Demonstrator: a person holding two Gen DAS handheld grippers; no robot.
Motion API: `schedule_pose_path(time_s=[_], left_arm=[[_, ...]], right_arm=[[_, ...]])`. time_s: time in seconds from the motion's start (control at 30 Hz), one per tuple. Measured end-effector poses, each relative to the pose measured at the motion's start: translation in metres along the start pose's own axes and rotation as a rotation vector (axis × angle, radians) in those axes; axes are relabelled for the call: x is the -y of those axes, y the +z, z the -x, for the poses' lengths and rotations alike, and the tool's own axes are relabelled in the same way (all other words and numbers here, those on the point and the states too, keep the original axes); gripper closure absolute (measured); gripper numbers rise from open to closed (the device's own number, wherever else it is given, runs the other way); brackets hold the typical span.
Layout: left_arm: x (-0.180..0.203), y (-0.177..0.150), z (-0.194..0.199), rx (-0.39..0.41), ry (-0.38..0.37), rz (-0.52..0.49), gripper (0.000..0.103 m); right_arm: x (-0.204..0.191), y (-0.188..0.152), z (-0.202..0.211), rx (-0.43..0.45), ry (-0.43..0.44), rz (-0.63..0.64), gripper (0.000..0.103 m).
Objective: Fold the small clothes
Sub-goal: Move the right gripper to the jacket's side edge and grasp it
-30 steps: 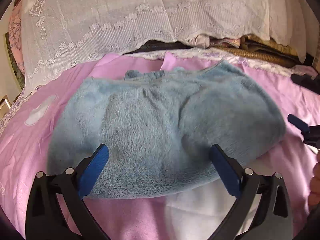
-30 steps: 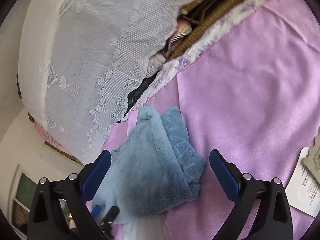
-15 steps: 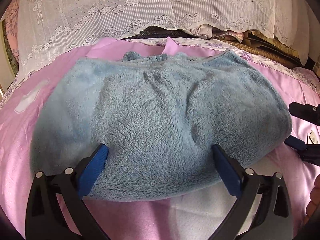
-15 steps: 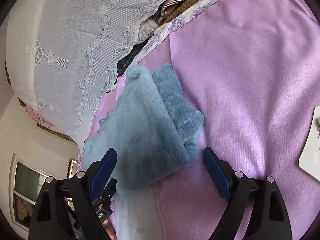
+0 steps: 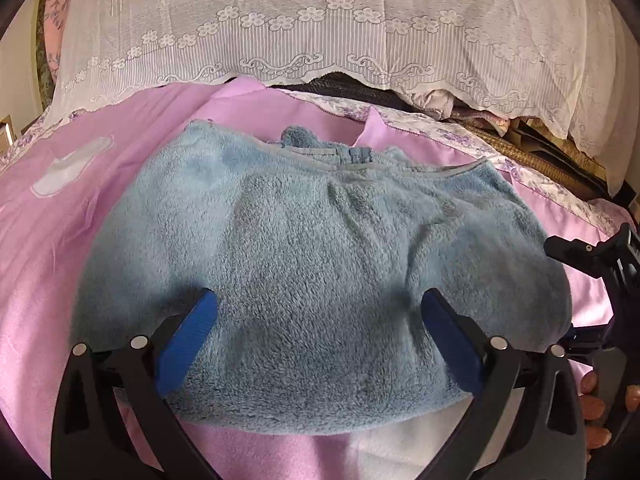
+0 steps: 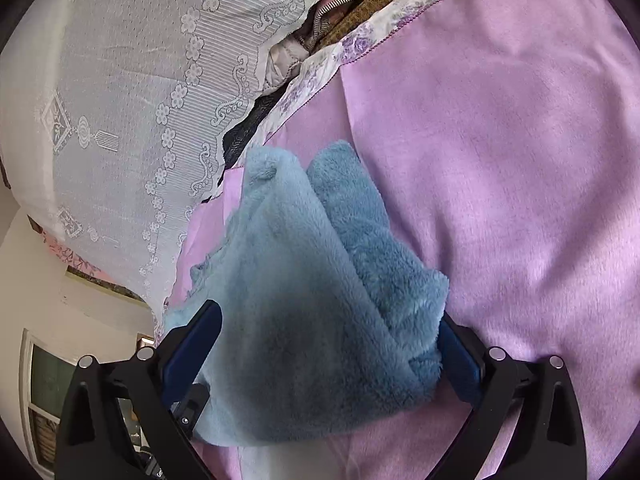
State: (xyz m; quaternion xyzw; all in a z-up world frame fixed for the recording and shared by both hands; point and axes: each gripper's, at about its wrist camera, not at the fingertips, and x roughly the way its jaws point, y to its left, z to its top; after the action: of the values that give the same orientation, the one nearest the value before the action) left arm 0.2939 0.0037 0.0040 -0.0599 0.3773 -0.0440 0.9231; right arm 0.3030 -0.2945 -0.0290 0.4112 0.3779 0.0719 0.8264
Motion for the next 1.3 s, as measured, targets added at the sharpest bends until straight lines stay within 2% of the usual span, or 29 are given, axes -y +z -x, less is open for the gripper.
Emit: schedule_pose_path(time_s=[0.2, 0.3, 0.37, 0.47, 0.53, 0.63, 0.73, 0.8, 0.9, 1.1, 1.3], left_arm=[[0.004, 0.010, -0.015, -0.008, 0.054, 0.003, 0.004], [0.004, 0.009, -0.019, -0.013, 0.087, -0.012, 0.004], [0.006, 0.009, -0.019, -0.008, 0.104, -0.024, 0.004], [0.009, 0.010, -0.018, -0.010, 0.133, -0.042, 0.004], [0.010, 0.015, -0.011, 0.008, 0.140, -0.031, 0.004], [0.017, 0.029, -0.010, 0.027, 0.108, -0.020, 0.004], [0.028, 0.040, -0.038, -0.043, 0.093, -0.020, 0.004], [0.030, 0.040, -0.067, -0.096, 0.141, -0.043, 0.004], [0.030, 0.038, -0.068, -0.079, 0.140, -0.062, 0.004], [0.028, 0.033, -0.065, -0.057, 0.133, -0.065, 0.004], [0.029, 0.032, -0.064, -0.045, 0.133, -0.067, 0.004]], right_arm=[[-0.009, 0.001, -0.010, 0.027, -0.001, 0.090, 0.005], [-0.005, -0.003, -0.005, 0.064, -0.034, 0.100, 0.027], [-0.004, -0.004, -0.006, 0.077, -0.049, 0.121, 0.030], [-0.013, -0.009, -0.010, 0.084, -0.092, 0.189, 0.027], [-0.017, -0.011, -0.014, 0.088, -0.105, 0.216, 0.020], [-0.017, -0.011, -0.015, 0.085, -0.087, 0.220, 0.014], [-0.018, -0.010, -0.016, 0.086, -0.066, 0.226, 0.007], [-0.019, -0.011, -0.017, 0.084, -0.061, 0.239, 0.003], [-0.022, -0.012, -0.019, 0.083, -0.079, 0.254, 0.003], [-0.016, -0.008, -0.014, 0.103, -0.031, 0.218, 0.003], [-0.020, -0.009, -0.018, 0.111, -0.073, 0.228, 0.003]])
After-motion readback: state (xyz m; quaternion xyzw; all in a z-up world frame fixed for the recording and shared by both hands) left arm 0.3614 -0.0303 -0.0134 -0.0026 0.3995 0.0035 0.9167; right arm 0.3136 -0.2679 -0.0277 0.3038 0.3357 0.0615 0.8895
